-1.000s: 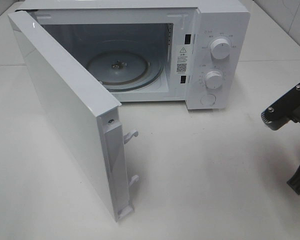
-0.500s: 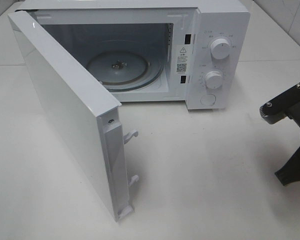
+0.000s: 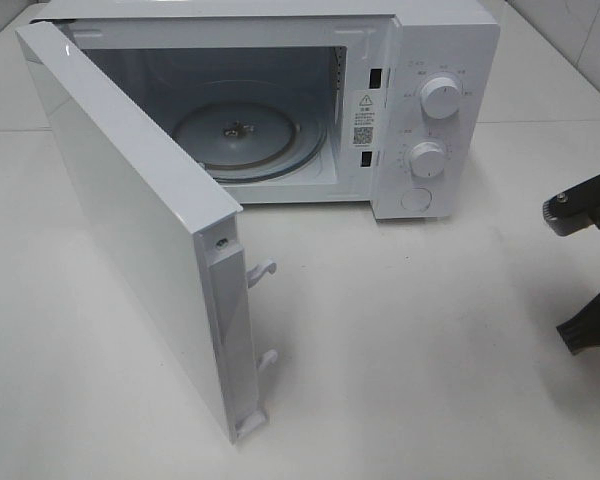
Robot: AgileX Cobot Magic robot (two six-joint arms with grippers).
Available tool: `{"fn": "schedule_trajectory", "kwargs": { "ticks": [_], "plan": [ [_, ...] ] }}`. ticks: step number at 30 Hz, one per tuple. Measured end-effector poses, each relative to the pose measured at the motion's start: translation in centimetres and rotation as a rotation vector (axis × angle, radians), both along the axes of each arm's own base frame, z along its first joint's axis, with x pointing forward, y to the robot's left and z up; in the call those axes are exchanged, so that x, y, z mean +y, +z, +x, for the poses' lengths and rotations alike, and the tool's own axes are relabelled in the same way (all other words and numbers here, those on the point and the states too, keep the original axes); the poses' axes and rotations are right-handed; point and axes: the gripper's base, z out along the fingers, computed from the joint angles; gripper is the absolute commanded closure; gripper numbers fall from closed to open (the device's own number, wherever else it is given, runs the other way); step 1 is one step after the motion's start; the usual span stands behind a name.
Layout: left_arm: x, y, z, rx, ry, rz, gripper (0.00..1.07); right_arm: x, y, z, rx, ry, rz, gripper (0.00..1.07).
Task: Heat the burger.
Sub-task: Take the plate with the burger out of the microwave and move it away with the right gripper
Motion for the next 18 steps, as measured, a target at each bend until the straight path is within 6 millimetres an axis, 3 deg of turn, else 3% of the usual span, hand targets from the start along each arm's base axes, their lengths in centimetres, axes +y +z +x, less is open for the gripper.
{"fn": "schedule_trajectory", "kwargs": {
  "ticks": [18],
  "plan": [
    [0.0, 0.0, 0.0, 0.0, 0.0, 0.0, 0.06, 0.9, -7.1, 1.2, 0.161, 0.016, -0.018, 1.07]
  ]
}}
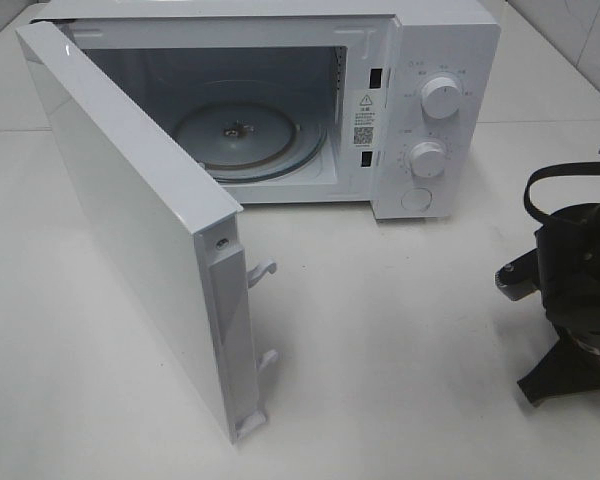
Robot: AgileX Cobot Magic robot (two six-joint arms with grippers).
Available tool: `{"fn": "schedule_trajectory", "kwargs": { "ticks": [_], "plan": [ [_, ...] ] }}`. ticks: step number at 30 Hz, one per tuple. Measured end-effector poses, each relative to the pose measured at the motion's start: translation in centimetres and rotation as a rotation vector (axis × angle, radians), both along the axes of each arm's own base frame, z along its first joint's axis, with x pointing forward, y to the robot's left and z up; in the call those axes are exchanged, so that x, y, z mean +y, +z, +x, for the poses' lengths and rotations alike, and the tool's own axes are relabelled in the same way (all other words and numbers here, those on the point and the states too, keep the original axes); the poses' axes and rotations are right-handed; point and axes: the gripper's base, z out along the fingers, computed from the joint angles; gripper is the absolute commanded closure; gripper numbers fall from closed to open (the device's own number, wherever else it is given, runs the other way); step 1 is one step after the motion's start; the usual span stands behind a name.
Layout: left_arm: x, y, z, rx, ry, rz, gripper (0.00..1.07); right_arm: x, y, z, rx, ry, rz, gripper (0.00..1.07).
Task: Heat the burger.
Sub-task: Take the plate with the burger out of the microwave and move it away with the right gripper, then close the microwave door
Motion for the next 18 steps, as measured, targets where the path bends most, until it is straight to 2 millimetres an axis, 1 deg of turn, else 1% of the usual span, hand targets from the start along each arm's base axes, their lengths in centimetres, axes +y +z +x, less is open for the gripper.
{"fn": "schedule_trajectory", "kwargs": {
  "ticks": [1, 3, 6, 8, 11, 12, 13, 14, 15, 16, 17, 18],
  "plan": [
    [0.0, 0.0, 0.0, 0.0, 0.0, 0.0, 0.06, 0.0, 0.0, 0.0, 0.0, 0.0, 0.0, 1.07],
    [0.0, 0.0, 0.0, 0.0, 0.0, 0.0, 0.06, -0.3, -0.7, 0.1, 0.012, -0.024, -0.006, 1.04],
    [0.0, 0.0, 0.0, 0.0, 0.0, 0.0, 0.06, -0.4, -0.7, 0.1, 0.01, -0.029, -0.006, 1.03],
    [0.0, 0.0, 0.0, 0.0, 0.0, 0.0, 0.06, -0.2, -0.6, 0.4, -0.002, -0.038, -0.003, 0.94],
    [0.0, 0.0, 0.0, 0.0, 0.0, 0.0, 0.06, -0.2, -0.5, 0.6, -0.007, -0.046, -0.003, 0.91],
    [0.0, 0.0, 0.0, 0.0, 0.0, 0.0, 0.06, -0.1, -0.3, 0.9, -0.014, -0.055, -0.005, 0.85],
    [0.0, 0.0, 0.0, 0.0, 0.0, 0.0, 0.06, 0.0, -0.2, 1.0, -0.016, -0.061, -0.004, 0.82],
    [0.0, 0.0, 0.0, 0.0, 0.0, 0.0, 0.06, 0.0, -0.2, 1.0, -0.016, -0.061, -0.004, 0.82],
    [0.0, 0.0, 0.0, 0.0, 0.0, 0.0, 0.06, 0.2, 0.1, 1.4, -0.017, -0.061, -0.008, 0.75],
    [0.0, 0.0, 0.0, 0.0, 0.0, 0.0, 0.06, 0.3, 0.5, 1.6, -0.02, -0.064, -0.006, 0.71],
    [0.0, 0.0, 0.0, 0.0, 0.0, 0.0, 0.06, 0.3, 0.5, 1.6, -0.02, -0.064, -0.006, 0.71],
    [0.0, 0.0, 0.0, 0.0, 0.0, 0.0, 0.06, 0.3, 0.8, 1.7, -0.022, -0.066, -0.007, 0.65]
  ]
}}
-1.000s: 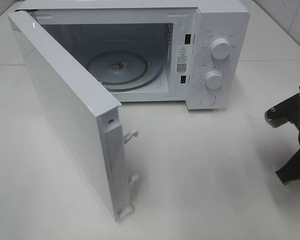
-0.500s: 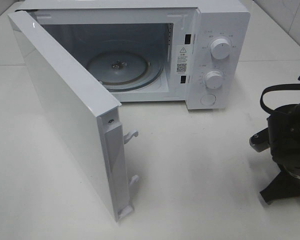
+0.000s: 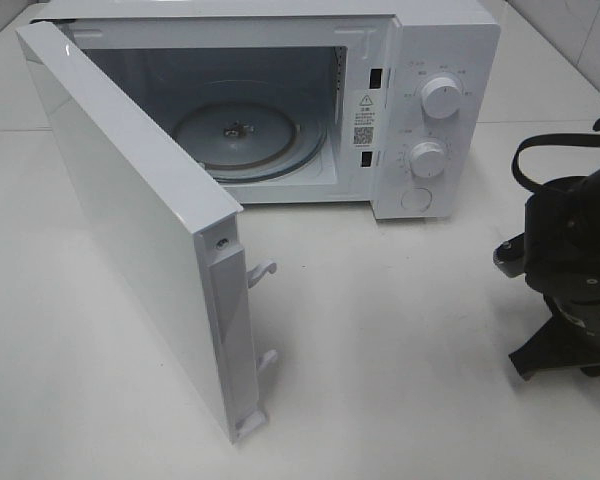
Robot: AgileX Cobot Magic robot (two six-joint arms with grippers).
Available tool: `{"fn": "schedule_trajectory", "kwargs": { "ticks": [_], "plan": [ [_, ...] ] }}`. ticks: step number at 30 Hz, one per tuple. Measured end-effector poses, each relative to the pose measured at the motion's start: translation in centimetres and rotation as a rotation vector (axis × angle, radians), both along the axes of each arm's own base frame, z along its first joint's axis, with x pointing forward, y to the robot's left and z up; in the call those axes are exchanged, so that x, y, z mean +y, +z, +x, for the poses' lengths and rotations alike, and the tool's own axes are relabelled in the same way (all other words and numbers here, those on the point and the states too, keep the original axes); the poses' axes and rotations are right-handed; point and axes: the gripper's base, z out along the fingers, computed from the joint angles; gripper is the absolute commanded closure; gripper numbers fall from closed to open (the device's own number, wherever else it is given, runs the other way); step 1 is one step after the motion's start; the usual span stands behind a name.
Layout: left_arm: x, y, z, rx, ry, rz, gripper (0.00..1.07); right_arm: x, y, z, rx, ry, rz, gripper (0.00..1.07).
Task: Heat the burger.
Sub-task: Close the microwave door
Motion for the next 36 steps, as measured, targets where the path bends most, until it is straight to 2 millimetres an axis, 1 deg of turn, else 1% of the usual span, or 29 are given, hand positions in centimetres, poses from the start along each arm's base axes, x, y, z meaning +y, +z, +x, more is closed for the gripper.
{"fn": "schedule_trajectory", "kwargs": {
  "ticks": [1, 4, 6, 9, 11, 14, 16, 17, 18, 19, 20, 21, 22, 23, 24, 25, 26, 29, 31, 32, 34, 35, 36],
  "plan": [
    [0.0, 0.0, 0.0, 0.0, 0.0, 0.0, 0.06, 0.0, 0.7, 0.1, -0.011, -0.011, 0.006, 0.62],
    [0.0, 0.0, 0.0, 0.0, 0.0, 0.0, 0.06, 0.0, 1.1, 0.0, -0.019, -0.012, 0.008, 0.62],
    [0.0, 0.0, 0.0, 0.0, 0.0, 0.0, 0.06, 0.0, 2.7, -0.3, -0.038, -0.019, 0.037, 0.61],
    [0.0, 0.0, 0.0, 0.0, 0.0, 0.0, 0.06, 0.0, 3.2, -0.4, -0.042, -0.017, 0.049, 0.61],
    [0.0, 0.0, 0.0, 0.0, 0.0, 0.0, 0.06, 0.1, 5.2, -0.9, -0.071, -0.008, 0.117, 0.59],
    [0.0, 0.0, 0.0, 0.0, 0.0, 0.0, 0.06, 0.2, 5.8, -1.1, -0.075, 0.003, 0.139, 0.57],
    [0.0, 0.0, 0.0, 0.0, 0.0, 0.0, 0.06, 0.5, 8.0, -1.9, -0.104, 0.058, 0.242, 0.45],
    [0.0, 0.0, 0.0, 0.0, 0.0, 0.0, 0.06, 0.5, 8.0, -1.9, -0.104, 0.058, 0.242, 0.45],
    [0.0, 0.0, 0.0, 0.0, 0.0, 0.0, 0.06, 0.6, 8.6, -2.2, -0.117, 0.067, 0.275, 0.43],
    [0.0, 0.0, 0.0, 0.0, 0.0, 0.0, 0.06, 0.8, 9.8, -2.8, -0.135, 0.098, 0.339, 0.37],
    [0.0, 0.0, 0.0, 0.0, 0.0, 0.0, 0.06, 0.8, 9.8, -2.8, -0.135, 0.098, 0.339, 0.37],
    [0.0, 0.0, 0.0, 0.0, 0.0, 0.0, 0.06, 0.8, 10.8, -3.4, -0.148, 0.118, 0.392, 0.35],
    [0.0, 0.0, 0.0, 0.0, 0.0, 0.0, 0.06, 0.8, 10.8, -3.4, -0.148, 0.118, 0.392, 0.35],
    [0.0, 0.0, 0.0, 0.0, 0.0, 0.0, 0.06, 0.9, 11.3, -3.7, -0.153, 0.131, 0.415, 0.33],
    [0.0, 0.0, 0.0, 0.0, 0.0, 0.0, 0.06, 0.9, 12.4, -4.5, -0.172, 0.143, 0.476, 0.33],
    [0.0, 0.0, 0.0, 0.0, 0.0, 0.0, 0.06, 0.9, 12.4, -4.5, -0.172, 0.143, 0.476, 0.33],
    [0.0, 0.0, 0.0, 0.0, 0.0, 0.0, 0.06, 0.9, 13.4, -5.4, -0.181, 0.162, 0.523, 0.33],
    [0.0, 0.0, 0.0, 0.0, 0.0, 0.0, 0.06, 0.8, 13.8, -5.7, -0.184, 0.173, 0.538, 0.33],
    [0.0, 0.0, 0.0, 0.0, 0.0, 0.0, 0.06, 0.4, 15.4, -7.3, -0.2, 0.228, 0.574, 0.33],
    [0.0, 0.0, 0.0, 0.0, 0.0, 0.0, 0.06, 0.4, 15.4, -7.3, -0.2, 0.228, 0.574, 0.33],
    [0.0, 0.0, 0.0, 0.0, 0.0, 0.0, 0.06, -0.1, 16.5, -8.5, -0.217, 0.264, 0.584, 0.33],
    [0.0, 0.0, 0.0, 0.0, 0.0, 0.0, 0.06, -0.1, 16.5, -8.5, -0.217, 0.264, 0.584, 0.33],
    [0.0, 0.0, 0.0, 0.0, 0.0, 0.0, 0.06, -0.4, 17.2, -9.3, -0.236, 0.29, 0.595, 0.33]
  ]
}}
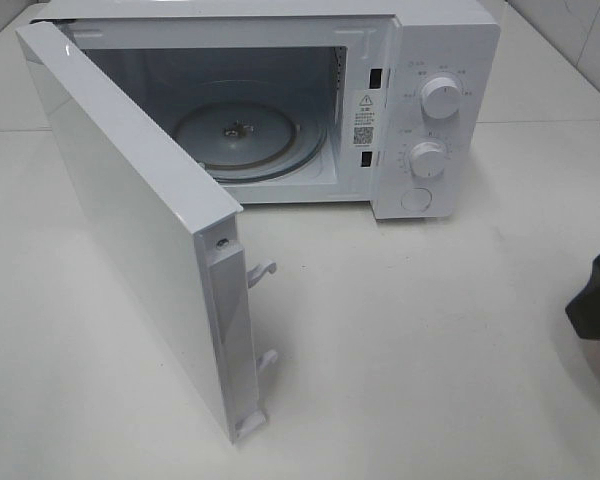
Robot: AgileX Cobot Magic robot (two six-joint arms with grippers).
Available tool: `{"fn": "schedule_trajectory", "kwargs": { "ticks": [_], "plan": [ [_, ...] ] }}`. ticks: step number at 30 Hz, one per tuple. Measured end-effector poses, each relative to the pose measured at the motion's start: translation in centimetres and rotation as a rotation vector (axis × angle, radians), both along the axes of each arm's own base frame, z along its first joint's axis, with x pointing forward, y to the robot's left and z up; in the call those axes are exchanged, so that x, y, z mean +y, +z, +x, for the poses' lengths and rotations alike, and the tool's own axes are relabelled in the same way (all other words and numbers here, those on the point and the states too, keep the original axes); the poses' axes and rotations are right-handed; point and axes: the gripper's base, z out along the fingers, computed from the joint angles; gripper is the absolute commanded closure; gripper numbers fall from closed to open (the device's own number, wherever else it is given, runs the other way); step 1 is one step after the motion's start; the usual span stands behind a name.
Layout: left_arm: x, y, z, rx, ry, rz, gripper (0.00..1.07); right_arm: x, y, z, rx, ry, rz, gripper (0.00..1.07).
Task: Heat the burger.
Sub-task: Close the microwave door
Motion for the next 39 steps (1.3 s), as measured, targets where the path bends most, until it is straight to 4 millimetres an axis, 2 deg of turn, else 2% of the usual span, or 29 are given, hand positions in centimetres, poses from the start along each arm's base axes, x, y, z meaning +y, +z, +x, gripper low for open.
{"fn": "schedule_trajectory", "kwargs": {
  "ticks": [5, 8, 15, 16, 21, 23, 26, 28, 31, 33, 39],
  "plan": [
    [0.0, 0.0, 0.0, 0.0, 0.0, 0.0, 0.06, -0.6, 1.2, -1.6, -0.039, 0.025, 0.032, 0.32],
    [0.0, 0.0, 0.0, 0.0, 0.0, 0.0, 0.06, -1.4, 2.4, -3.5, -0.1, 0.034, 0.077, 0.31],
    [0.0, 0.0, 0.0, 0.0, 0.0, 0.0, 0.06, -2.8, 3.6, -6.1, -0.174, 0.027, 0.118, 0.31],
    [0.0, 0.0, 0.0, 0.0, 0.0, 0.0, 0.06, -3.3, 4.0, -7.0, -0.206, 0.025, 0.135, 0.31],
    [0.0, 0.0, 0.0, 0.0, 0.0, 0.0, 0.06, -4.3, 4.6, -8.7, -0.29, 0.014, 0.178, 0.31],
    [0.0, 0.0, 0.0, 0.0, 0.0, 0.0, 0.06, -5.4, 5.1, -10.3, -0.375, -0.052, 0.206, 0.31],
    [0.0, 0.0, 0.0, 0.0, 0.0, 0.0, 0.06, -5.7, 5.1, -10.7, -0.399, -0.072, 0.211, 0.31],
    [0.0, 0.0, 0.0, 0.0, 0.0, 0.0, 0.06, -6.5, 4.4, -12.2, -0.46, -0.144, 0.218, 0.31],
    [0.0, 0.0, 0.0, 0.0, 0.0, 0.0, 0.06, -6.6, 4.1, -12.5, -0.471, -0.16, 0.221, 0.31],
    [0.0, 0.0, 0.0, 0.0, 0.0, 0.0, 0.06, -6.7, 2.9, -13.5, -0.495, -0.201, 0.244, 0.31],
    [0.0, 0.0, 0.0, 0.0, 0.0, 0.0, 0.06, -6.3, 1.3, -14.4, -0.526, -0.23, 0.298, 0.31]
  ]
}}
